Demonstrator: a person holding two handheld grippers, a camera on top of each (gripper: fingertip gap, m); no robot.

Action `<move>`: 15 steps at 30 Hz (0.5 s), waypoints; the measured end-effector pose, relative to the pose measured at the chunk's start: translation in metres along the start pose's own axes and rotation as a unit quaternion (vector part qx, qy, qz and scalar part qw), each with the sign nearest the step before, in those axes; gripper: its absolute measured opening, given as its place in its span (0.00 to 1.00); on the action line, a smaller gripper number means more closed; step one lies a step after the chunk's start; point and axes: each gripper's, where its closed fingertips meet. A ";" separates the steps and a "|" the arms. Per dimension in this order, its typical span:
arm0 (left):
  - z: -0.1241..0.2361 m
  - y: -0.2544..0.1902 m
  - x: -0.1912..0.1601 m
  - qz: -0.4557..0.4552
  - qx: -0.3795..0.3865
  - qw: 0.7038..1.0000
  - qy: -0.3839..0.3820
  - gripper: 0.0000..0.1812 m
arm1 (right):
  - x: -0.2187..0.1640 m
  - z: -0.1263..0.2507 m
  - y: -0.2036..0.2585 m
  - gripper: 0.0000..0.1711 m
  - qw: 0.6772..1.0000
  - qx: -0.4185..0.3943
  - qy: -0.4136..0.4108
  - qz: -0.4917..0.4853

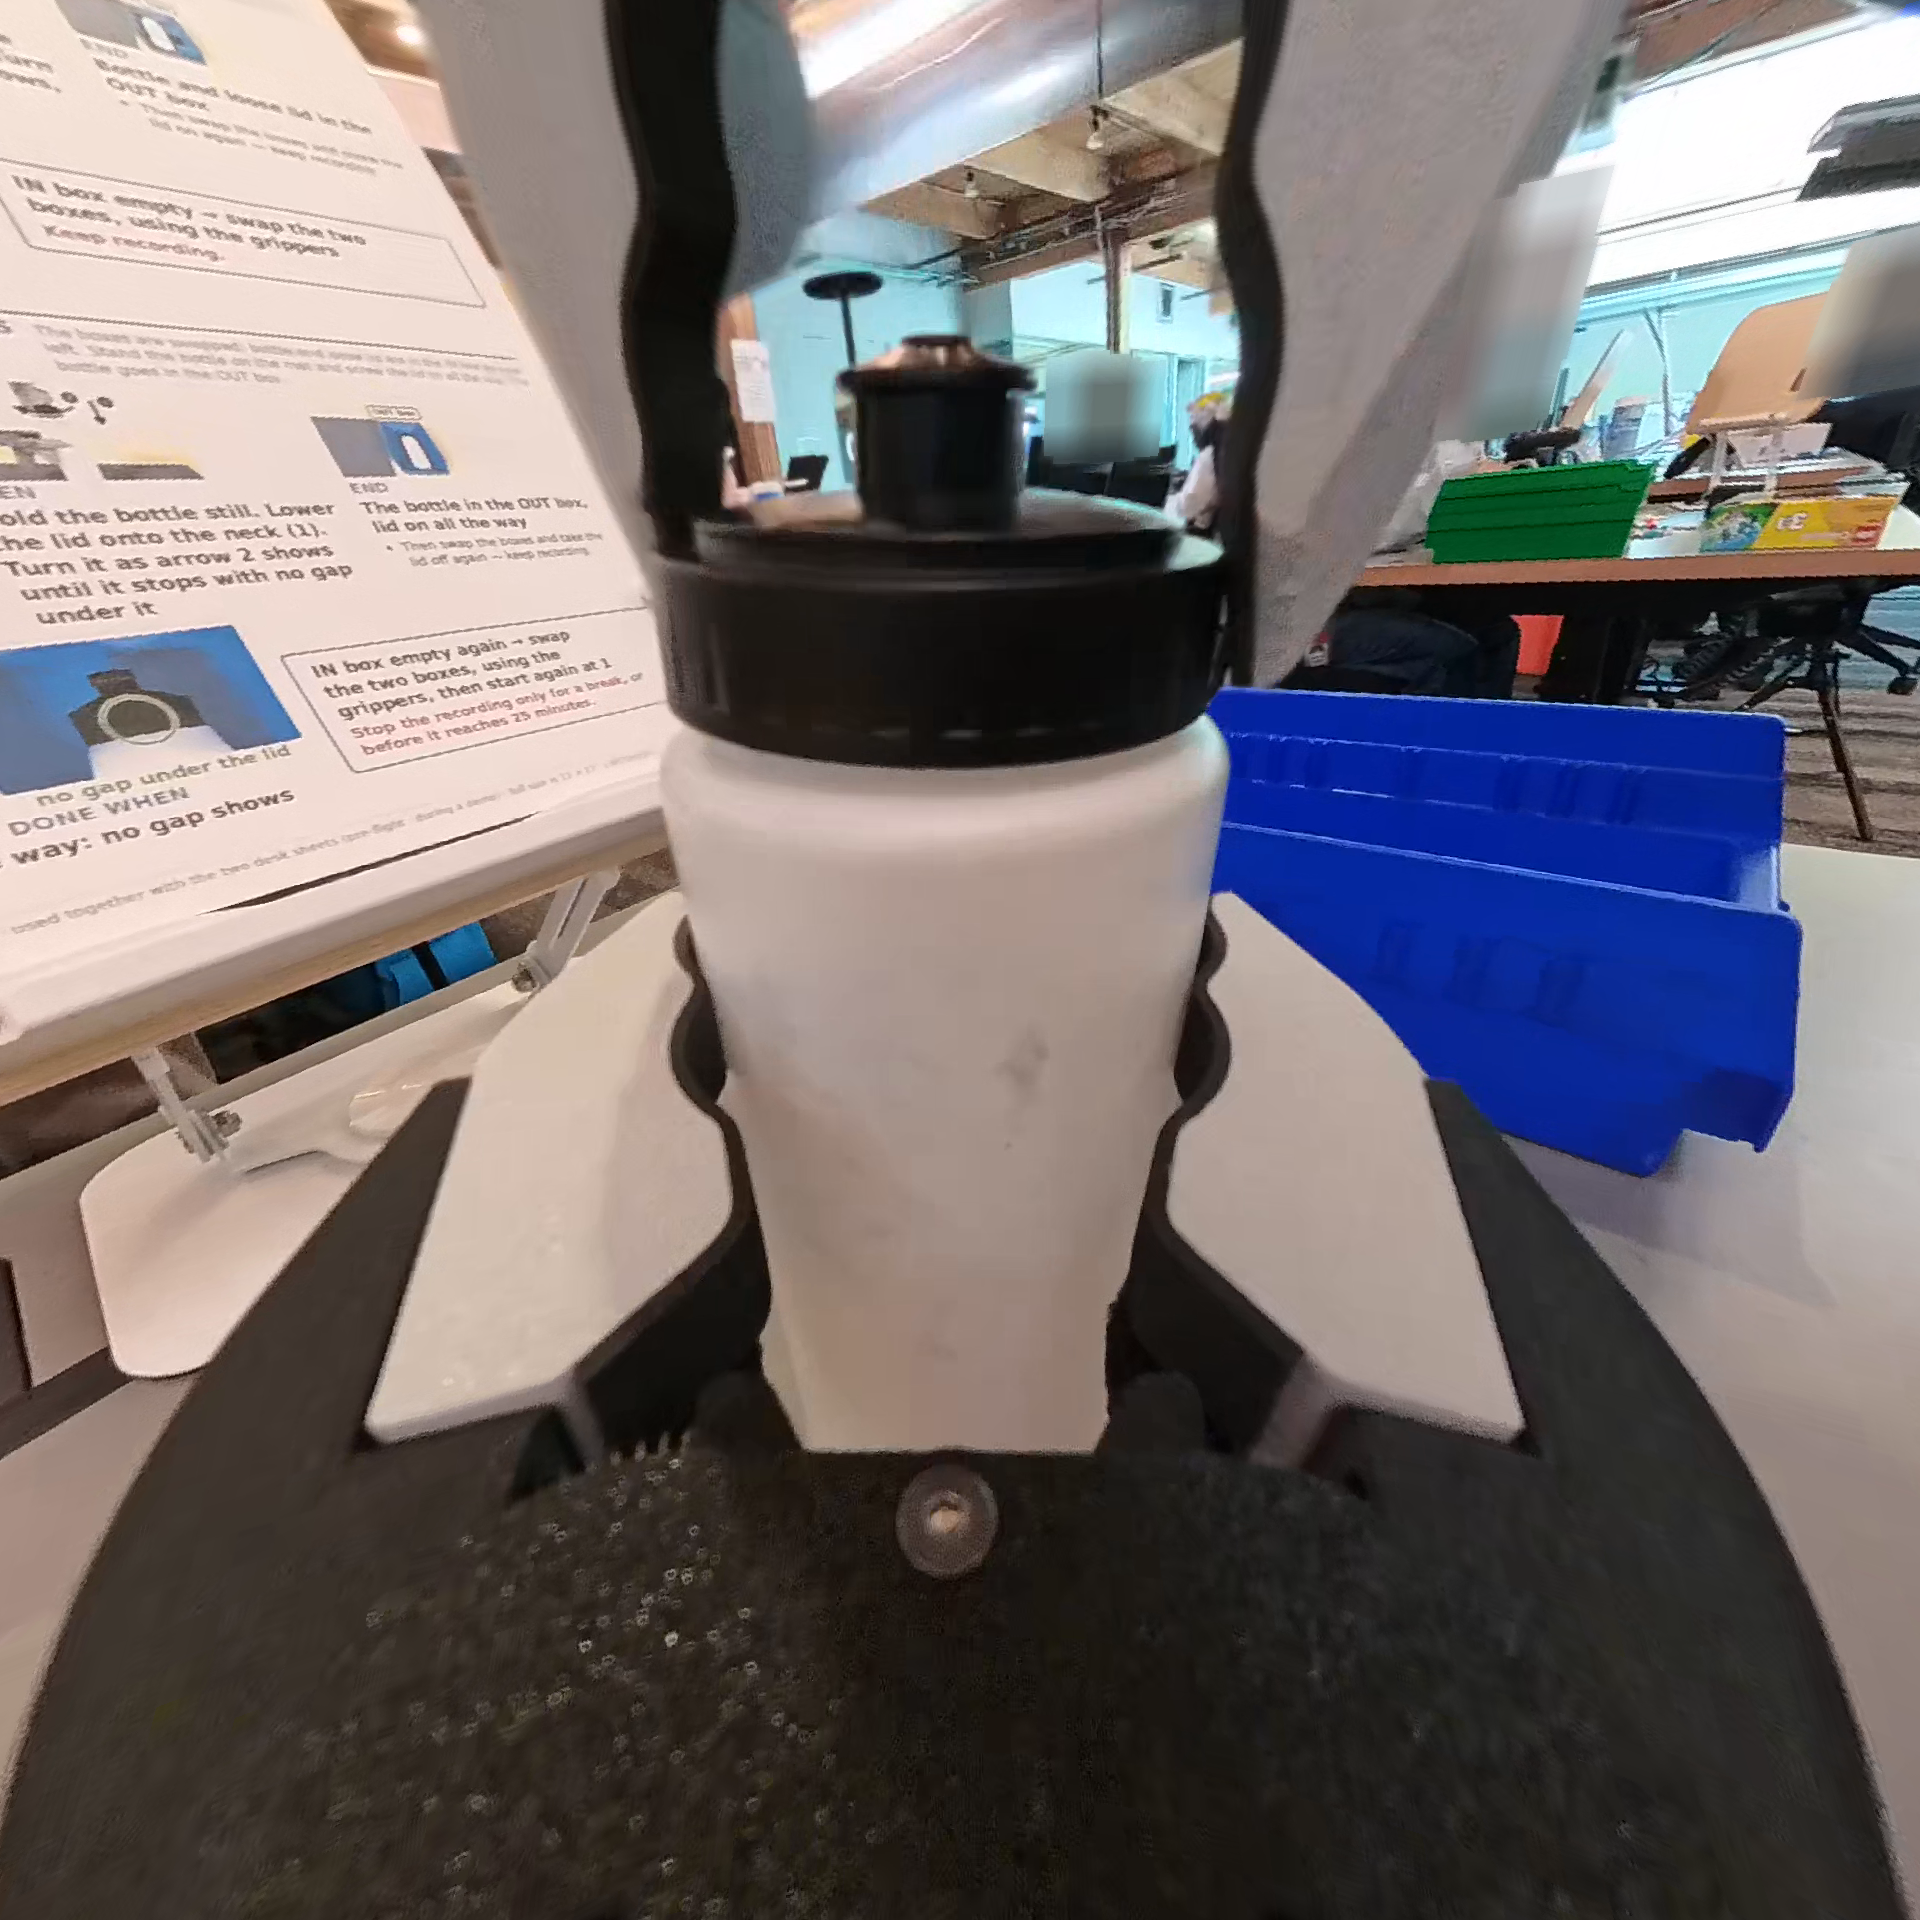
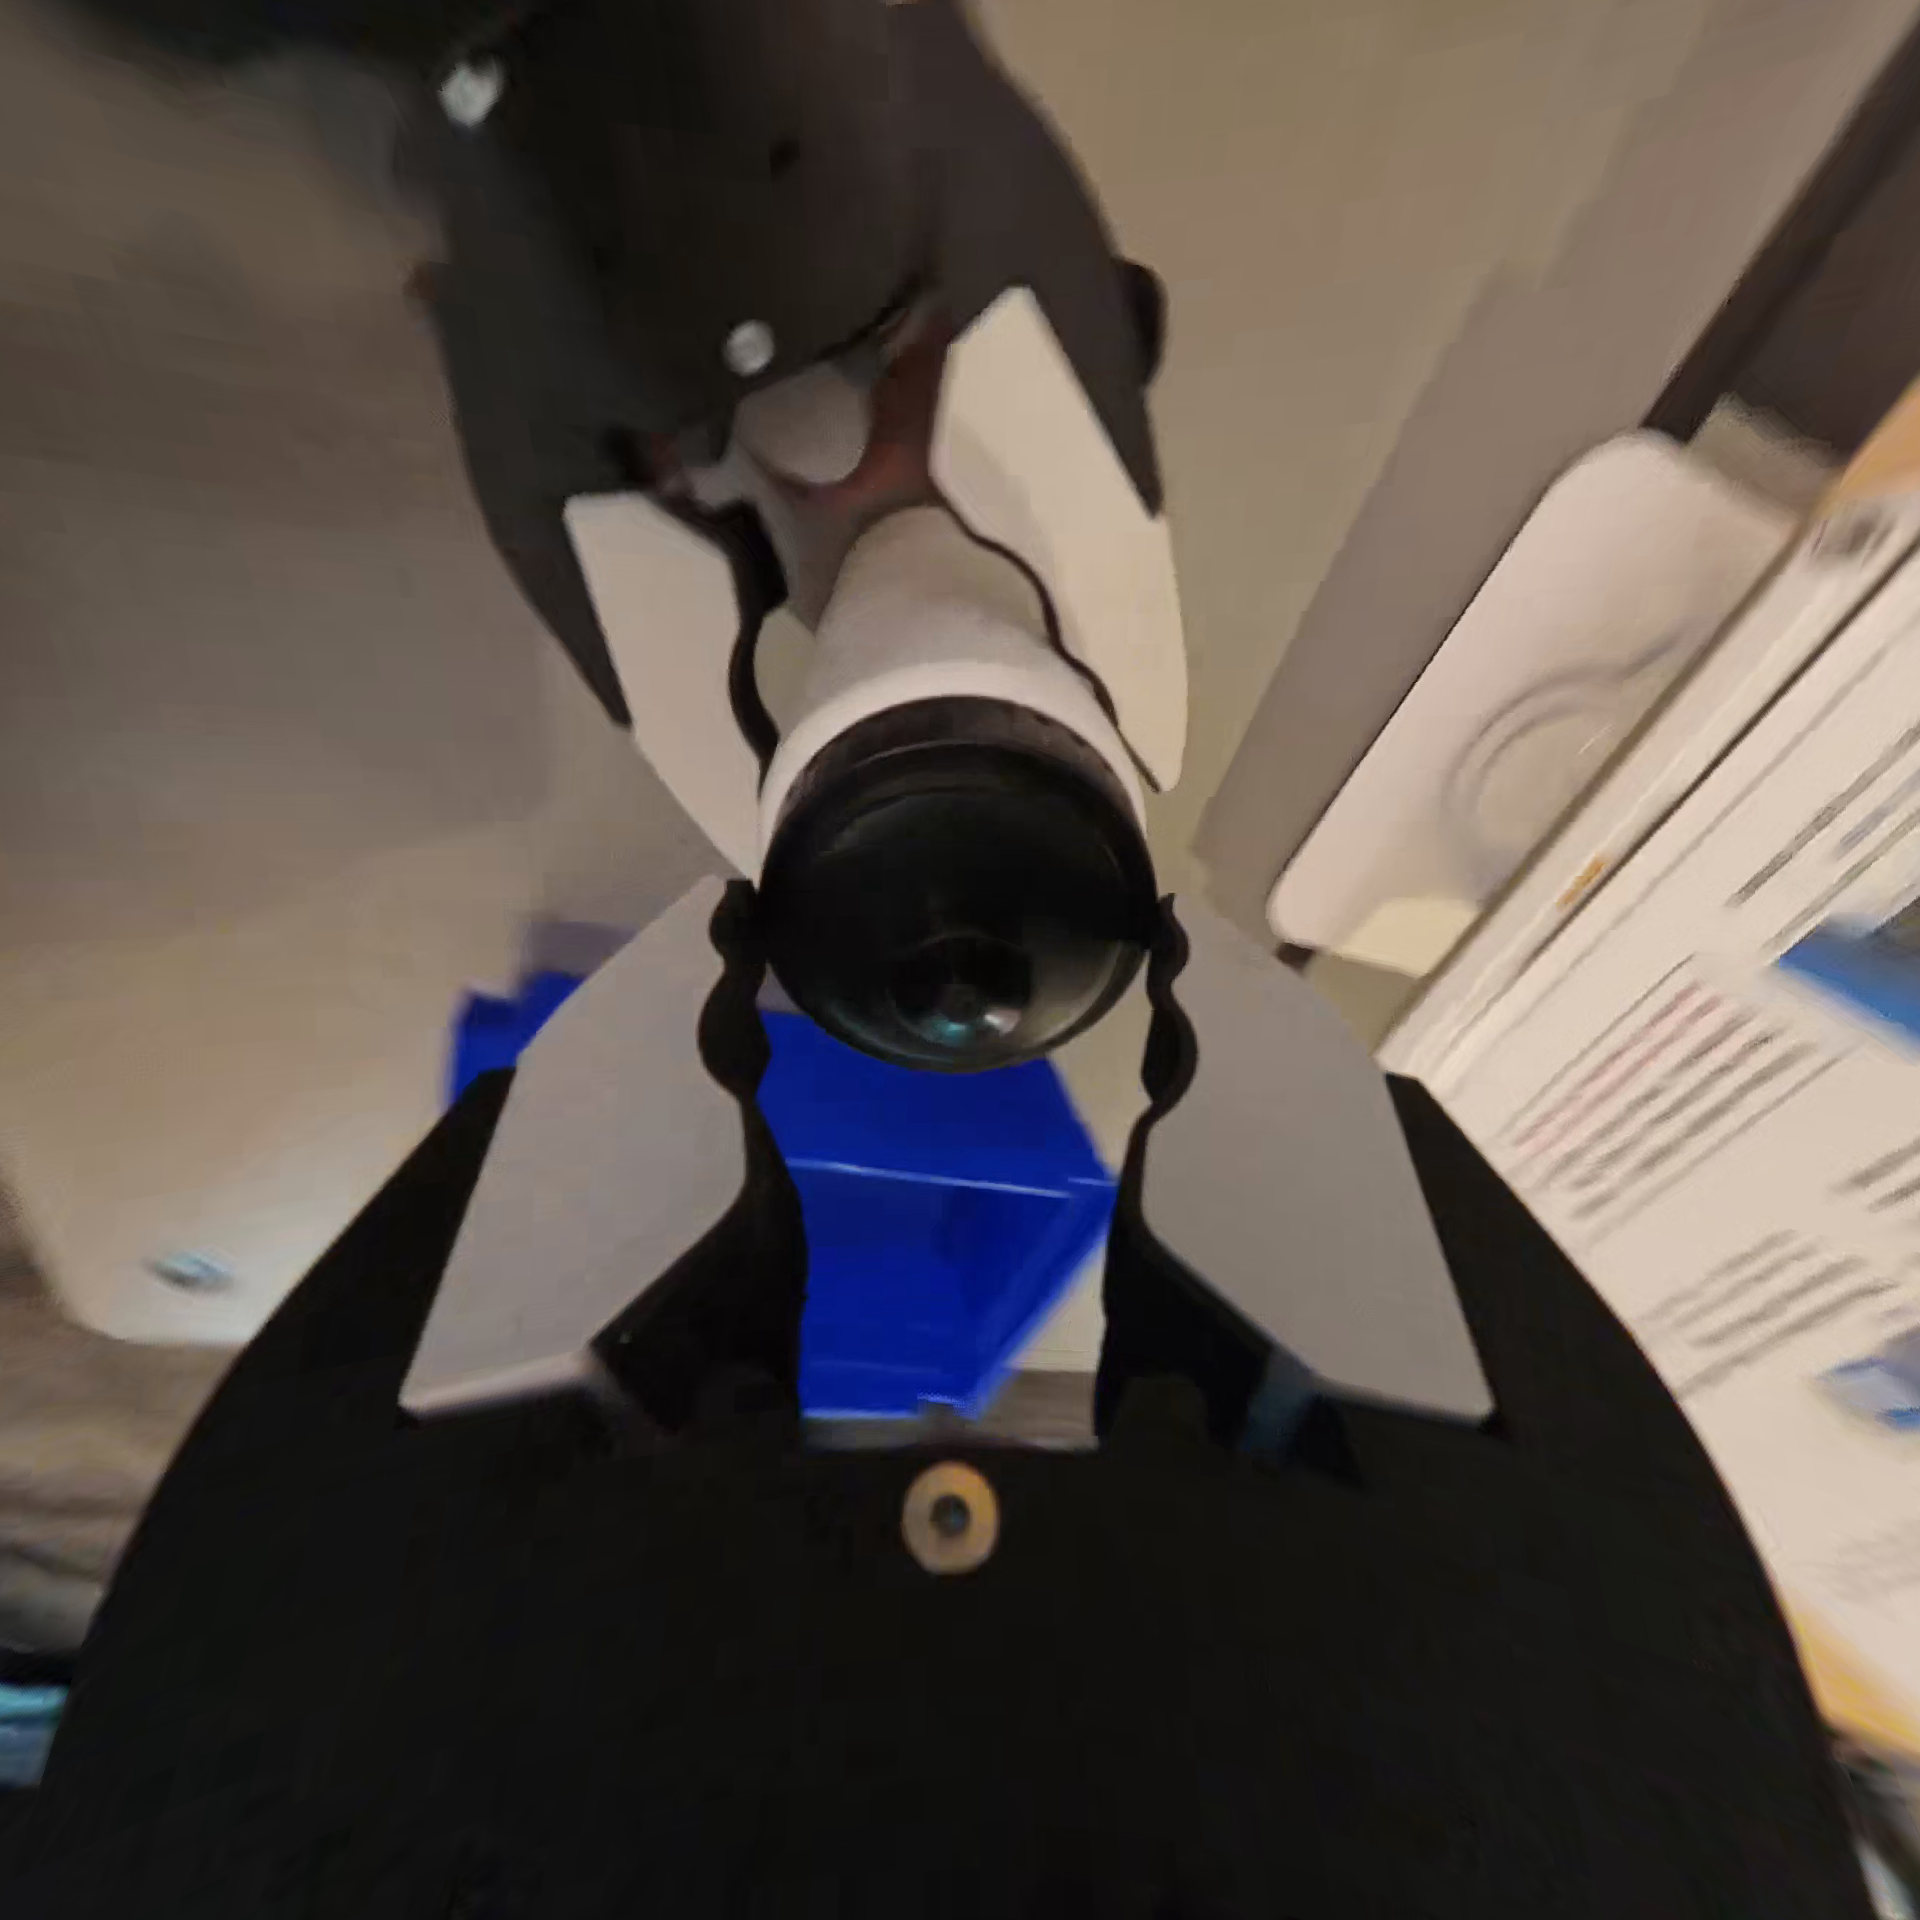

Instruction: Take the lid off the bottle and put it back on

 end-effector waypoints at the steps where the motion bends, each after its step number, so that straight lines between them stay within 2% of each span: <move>1: 0.000 -0.001 0.000 -0.001 -0.004 1.000 0.000 0.48 | -0.001 0.000 0.000 0.42 0.998 -0.014 0.014 0.066; 4: -0.002 -0.001 0.000 0.000 -0.014 1.000 0.000 0.48 | -0.004 0.002 -0.004 0.41 0.965 -0.063 0.067 0.246; 6: -0.002 0.000 0.000 0.003 -0.018 1.000 -0.001 0.48 | -0.004 0.003 -0.008 0.41 0.915 -0.109 0.110 0.373; 8: -0.001 0.001 0.000 0.008 -0.018 1.000 -0.003 0.48 | -0.001 0.003 -0.011 0.41 0.874 -0.140 0.141 0.444; 9: -0.001 0.001 -0.001 0.011 -0.018 1.000 -0.003 0.48 | -0.001 0.003 -0.012 0.41 0.867 -0.144 0.149 0.454; 12: -0.001 0.004 -0.001 0.022 -0.017 1.000 -0.002 0.48 | 0.000 0.004 -0.014 0.42 0.882 -0.157 0.132 0.425; 15: -0.001 0.005 -0.002 0.028 -0.016 0.999 -0.002 0.48 | -0.003 0.009 -0.007 0.53 0.932 -0.153 0.080 0.318</move>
Point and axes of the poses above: each gripper's, where its closed fingertips meet, z back along the fingers, x out of its top, y = z × x across the jaws, and after that the axes turned 3 degrees about y, right-handed
